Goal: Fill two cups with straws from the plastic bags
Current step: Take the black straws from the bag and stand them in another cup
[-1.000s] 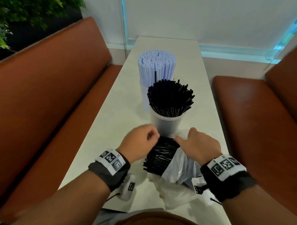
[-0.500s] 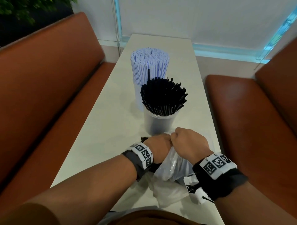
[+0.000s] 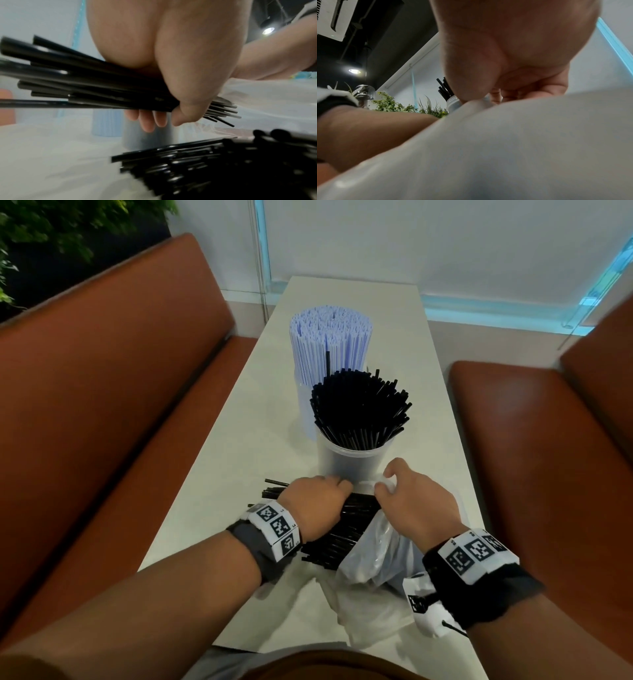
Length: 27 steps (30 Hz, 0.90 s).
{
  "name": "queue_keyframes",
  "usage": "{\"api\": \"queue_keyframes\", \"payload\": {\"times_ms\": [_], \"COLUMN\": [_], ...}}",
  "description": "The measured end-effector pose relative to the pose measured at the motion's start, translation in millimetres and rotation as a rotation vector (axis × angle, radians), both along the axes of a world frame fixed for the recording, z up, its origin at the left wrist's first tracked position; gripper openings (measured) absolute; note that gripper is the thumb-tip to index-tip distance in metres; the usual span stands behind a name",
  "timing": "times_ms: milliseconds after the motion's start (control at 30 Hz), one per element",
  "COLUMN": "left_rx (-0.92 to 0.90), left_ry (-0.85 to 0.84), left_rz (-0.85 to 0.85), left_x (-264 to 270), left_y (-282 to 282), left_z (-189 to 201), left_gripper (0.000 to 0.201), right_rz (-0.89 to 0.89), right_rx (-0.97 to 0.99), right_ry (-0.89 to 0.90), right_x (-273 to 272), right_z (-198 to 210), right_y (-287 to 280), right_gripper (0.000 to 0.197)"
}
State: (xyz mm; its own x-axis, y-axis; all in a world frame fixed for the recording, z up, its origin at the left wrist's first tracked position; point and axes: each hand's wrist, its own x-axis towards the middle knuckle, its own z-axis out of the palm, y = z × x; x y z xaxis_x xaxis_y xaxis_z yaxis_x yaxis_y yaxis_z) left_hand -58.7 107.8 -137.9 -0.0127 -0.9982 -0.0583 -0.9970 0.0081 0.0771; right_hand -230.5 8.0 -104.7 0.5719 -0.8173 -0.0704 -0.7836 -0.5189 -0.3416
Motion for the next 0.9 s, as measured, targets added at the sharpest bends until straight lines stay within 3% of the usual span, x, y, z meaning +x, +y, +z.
{"api": "queue_keyframes", "payload": {"times_ms": [200, 300, 400, 500, 633, 733, 800, 900], "left_rx": [0.054, 0.022, -0.051, -0.147, -0.237, -0.263, -0.292, -0.337], "left_ry": [0.003, 0.004, 0.041, 0.118, 0.179, 0.178, 0.165, 0.185], "left_rz": [0.109, 0.154, 0.178, 0.169, 0.141, 0.16, 0.159, 0.162], "left_x": [60.7, 74.1, 71.4, 53.4, 9.8, -2.8, -4.6, -14.8], "left_y": [44.1, 58.4, 63.6, 59.8, 39.7, 32.7, 32.8, 28.8], "left_z": [1.2, 3.9, 8.5, 18.6, 30.7, 34.7, 36.2, 39.4], "left_gripper": [0.023, 0.022, 0.024, 0.027, 0.03, 0.032, 0.033, 0.033], "right_rz": [-0.034, -0.055, -0.076, -0.082, -0.122, -0.235, -0.183, -0.06], "right_rx": [0.031, 0.045, 0.01, 0.215, 0.494, 0.331, 0.306, 0.383], "right_ry": [-0.008, -0.042, -0.424, -0.834, -1.018, -1.159, -1.114, -0.895], "right_x": [-4.9, -3.1, 1.0, 12.4, 32.6, 26.5, 22.8, 27.4], "right_z": [-8.3, -10.3, -0.5, 12.7, 24.6, 34.0, 35.2, 26.6], "right_y": [-6.6, -4.3, 4.5, 23.3, 45.2, 40.3, 36.6, 43.3], "right_gripper": [0.022, 0.034, 0.037, 0.04, 0.04, 0.03, 0.029, 0.036]}}
